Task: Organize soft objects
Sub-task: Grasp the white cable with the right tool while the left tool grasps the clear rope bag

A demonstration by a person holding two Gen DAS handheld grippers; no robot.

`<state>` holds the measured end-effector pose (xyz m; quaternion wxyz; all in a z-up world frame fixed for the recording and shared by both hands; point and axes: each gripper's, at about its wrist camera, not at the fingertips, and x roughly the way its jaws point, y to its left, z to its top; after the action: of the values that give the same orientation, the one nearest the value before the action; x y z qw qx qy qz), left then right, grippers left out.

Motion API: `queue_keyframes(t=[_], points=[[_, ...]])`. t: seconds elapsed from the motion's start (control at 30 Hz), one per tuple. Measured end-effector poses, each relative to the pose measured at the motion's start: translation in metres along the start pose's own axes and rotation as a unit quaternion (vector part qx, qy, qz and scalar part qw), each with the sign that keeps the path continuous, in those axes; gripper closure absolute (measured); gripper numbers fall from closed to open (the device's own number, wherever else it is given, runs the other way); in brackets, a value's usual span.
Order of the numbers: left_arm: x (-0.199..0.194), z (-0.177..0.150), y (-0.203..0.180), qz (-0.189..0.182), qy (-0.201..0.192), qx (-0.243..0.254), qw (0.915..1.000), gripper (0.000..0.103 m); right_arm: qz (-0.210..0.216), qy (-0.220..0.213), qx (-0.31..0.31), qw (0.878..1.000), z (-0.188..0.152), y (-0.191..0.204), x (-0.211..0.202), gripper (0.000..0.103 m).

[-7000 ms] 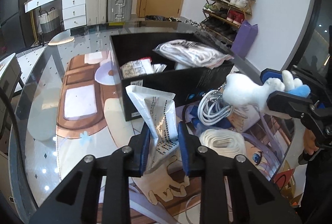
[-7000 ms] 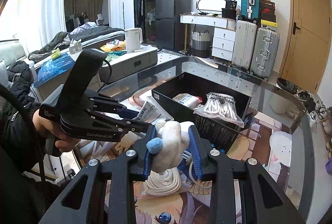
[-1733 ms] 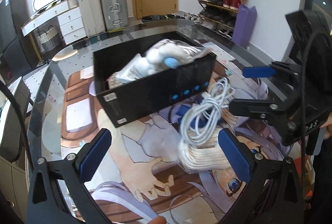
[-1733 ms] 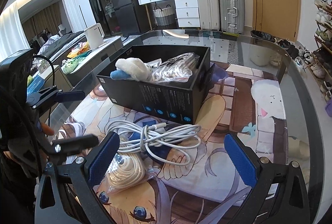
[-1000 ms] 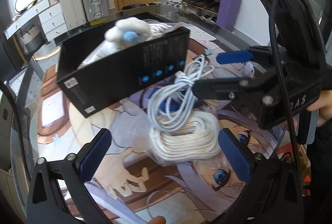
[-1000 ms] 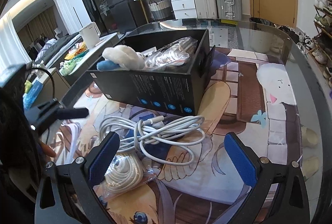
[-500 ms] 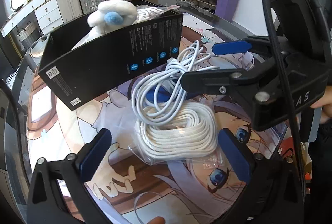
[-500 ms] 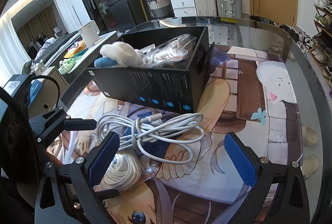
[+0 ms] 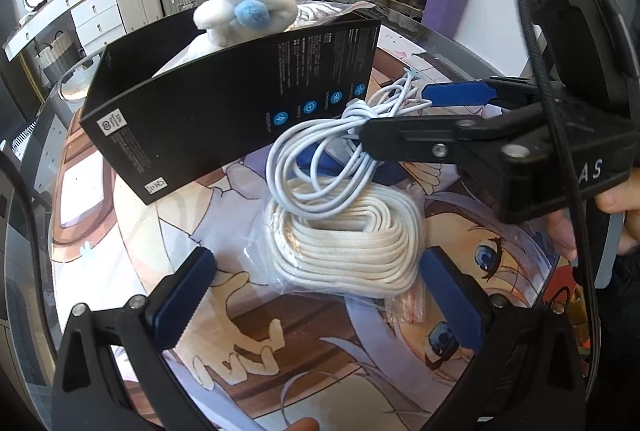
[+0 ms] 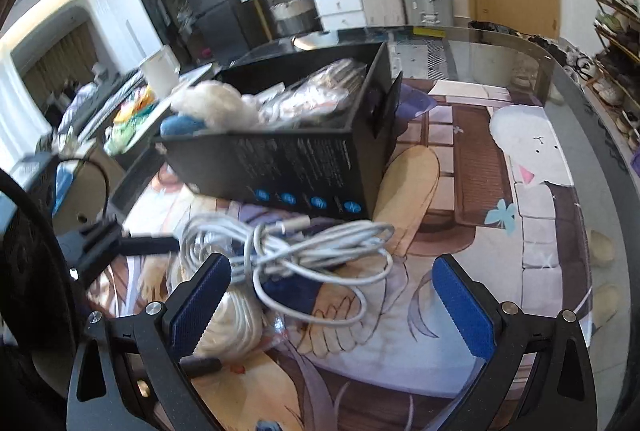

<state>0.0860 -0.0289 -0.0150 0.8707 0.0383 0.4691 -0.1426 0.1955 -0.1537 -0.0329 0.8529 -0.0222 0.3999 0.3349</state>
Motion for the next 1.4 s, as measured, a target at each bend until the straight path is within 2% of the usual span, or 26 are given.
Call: queue_keyframes(t=[0.3,0.57,0.63,0.7,0.93,0.97,1.4], points=[[0.001,0.001,-0.003,0.004,-0.005,0.006,1.0,0.0,-0.001,0.006,0.002,1.0,0.0,0.007,0.012,0.001],[0.003,0.001,-0.005,0.005,-0.006,0.008,0.9999,0.0,0.013,-0.011,0.007,1.0,0.003,0.006,0.007,0.001],[0.004,0.002,-0.005,0.006,-0.006,0.008,0.9999,0.0,0.012,-0.012,0.008,1.0,0.004,0.006,0.007,0.004],[0.004,0.002,-0.005,0.005,-0.007,0.009,0.9999,0.0,0.018,-0.009,0.011,1.0,0.004,0.005,0.009,0.013],[0.004,0.002,-0.006,0.006,-0.007,0.009,0.9999,0.0,0.035,-0.011,0.012,0.999,0.003,0.005,0.008,0.023],[0.005,0.002,-0.006,0.007,-0.007,0.01,0.9999,0.0,0.038,-0.015,0.013,0.999,0.003,0.004,0.007,0.029],[0.005,0.001,-0.006,0.007,-0.007,0.011,0.9999,0.0,0.048,-0.038,-0.015,0.998,0.003,0.006,-0.015,0.033]])
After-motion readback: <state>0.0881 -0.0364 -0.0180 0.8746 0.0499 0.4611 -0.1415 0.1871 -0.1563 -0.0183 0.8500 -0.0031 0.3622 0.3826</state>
